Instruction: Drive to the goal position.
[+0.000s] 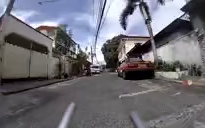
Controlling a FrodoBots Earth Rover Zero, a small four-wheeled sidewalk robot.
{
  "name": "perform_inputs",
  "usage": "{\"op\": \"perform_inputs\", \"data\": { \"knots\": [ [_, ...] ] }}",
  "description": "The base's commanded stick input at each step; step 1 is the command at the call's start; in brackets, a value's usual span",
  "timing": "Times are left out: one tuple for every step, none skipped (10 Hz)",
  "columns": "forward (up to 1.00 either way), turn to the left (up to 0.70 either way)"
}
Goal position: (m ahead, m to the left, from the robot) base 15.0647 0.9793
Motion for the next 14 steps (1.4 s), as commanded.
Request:
{"op": "perform_inputs", "data": {
  "knots": [
    [0.85, -0.3],
    [0.85, -0.1],
    [0.85, 0.0],
    [0.85, 0.0],
    [0.85, 0.0],
    [0.85, 0.0],
    [0.85, 0.0],
    [0.85, 0.0],
    [0.85, 0.0],
    [0.85, 0.0],
    [0.85, 0.0],
    [0.85, 0.0],
    [0.85, 0.0],
    [0.85, 0.0]
  ]
}}
